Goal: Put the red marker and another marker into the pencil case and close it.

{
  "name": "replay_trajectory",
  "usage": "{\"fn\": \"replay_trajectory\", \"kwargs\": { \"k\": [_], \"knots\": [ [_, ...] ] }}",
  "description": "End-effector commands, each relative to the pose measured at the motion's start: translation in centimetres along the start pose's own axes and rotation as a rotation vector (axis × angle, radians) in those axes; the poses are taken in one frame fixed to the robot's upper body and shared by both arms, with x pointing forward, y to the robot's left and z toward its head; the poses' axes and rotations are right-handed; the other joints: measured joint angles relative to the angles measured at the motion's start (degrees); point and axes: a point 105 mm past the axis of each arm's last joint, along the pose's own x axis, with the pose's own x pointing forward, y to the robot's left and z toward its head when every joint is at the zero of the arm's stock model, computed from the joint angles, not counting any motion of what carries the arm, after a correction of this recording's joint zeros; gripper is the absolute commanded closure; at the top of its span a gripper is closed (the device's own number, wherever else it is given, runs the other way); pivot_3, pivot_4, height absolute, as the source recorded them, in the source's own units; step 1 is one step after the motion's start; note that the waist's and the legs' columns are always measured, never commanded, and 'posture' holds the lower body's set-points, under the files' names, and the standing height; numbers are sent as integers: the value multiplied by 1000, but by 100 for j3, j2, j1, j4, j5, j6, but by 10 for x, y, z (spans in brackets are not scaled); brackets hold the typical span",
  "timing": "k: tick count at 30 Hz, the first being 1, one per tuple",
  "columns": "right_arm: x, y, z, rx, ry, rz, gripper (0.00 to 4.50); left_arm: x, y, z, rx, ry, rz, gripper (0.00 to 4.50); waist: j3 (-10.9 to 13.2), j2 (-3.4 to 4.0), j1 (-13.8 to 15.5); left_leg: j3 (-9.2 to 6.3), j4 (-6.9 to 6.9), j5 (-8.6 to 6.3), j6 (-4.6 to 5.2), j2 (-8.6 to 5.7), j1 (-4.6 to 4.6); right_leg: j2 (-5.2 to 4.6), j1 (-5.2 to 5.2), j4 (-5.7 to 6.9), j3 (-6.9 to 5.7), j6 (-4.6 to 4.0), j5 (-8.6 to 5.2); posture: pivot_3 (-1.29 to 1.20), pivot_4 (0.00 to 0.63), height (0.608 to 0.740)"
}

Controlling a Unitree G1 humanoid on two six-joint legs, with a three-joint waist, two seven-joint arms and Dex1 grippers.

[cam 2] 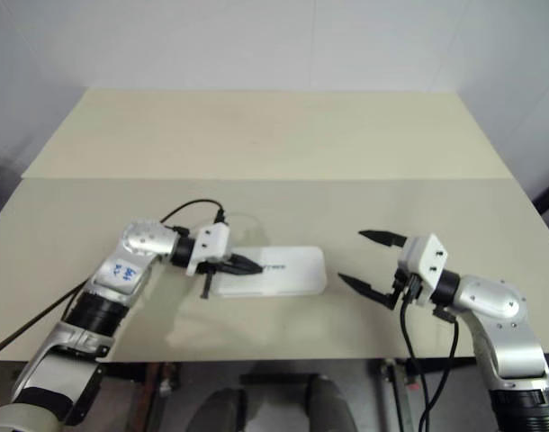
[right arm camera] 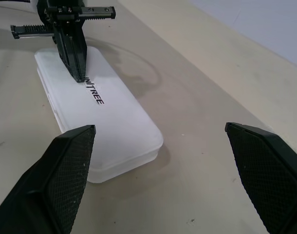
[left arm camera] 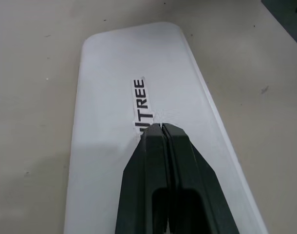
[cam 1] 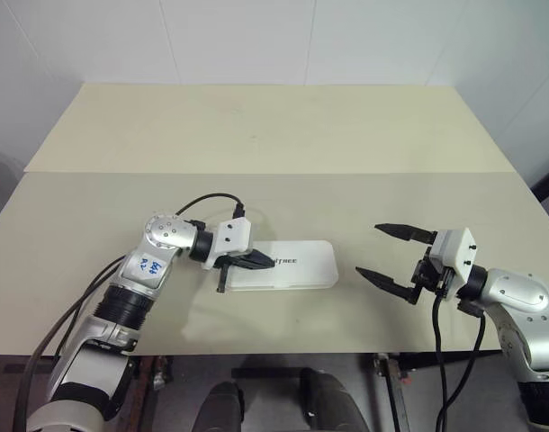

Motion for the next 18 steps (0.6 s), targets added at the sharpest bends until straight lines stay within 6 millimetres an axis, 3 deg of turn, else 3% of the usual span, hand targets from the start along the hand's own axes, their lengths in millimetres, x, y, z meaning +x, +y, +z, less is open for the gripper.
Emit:
{"fn": "replay_trajectory", "kwargs": {
  "k": [1, 11, 13, 18],
  "knots": [
    [-5, -2, 3, -21, -37, -21, 0, 7, -8, -7, -24, 33, -24, 4445, 0, 0, 0, 0, 0, 0, 0, 0, 1, 0, 0, 1, 0, 0, 0, 0, 150, 740],
    [-7, 1, -11, 0, -45, -4, 0, -14, 3, 28, -88, -232, 112, 4445, 0, 0, -6, -1, 2, 0, 0, 1, -3, 0, -1, 1, 1, 1, 0, 0, 150, 740],
    [-5, 1, -15, 9, -49, 8, 0, -36, 8, 31, -104, -285, 208, 4445, 0, 0, -22, 0, 2, 0, 0, 1, -1, 0, 0, 2, 1, 1, 0, 0, 150, 740],
    [-2, 0, -19, 8, -58, 40, 0, -71, 2, 30, -136, -331, 331, 2939, 0, 1, -26, 1, -2, 0, 0, 7, 6, 4, -1, 7, 2, -3, -2, 0, 150, 740]
  ]
}}
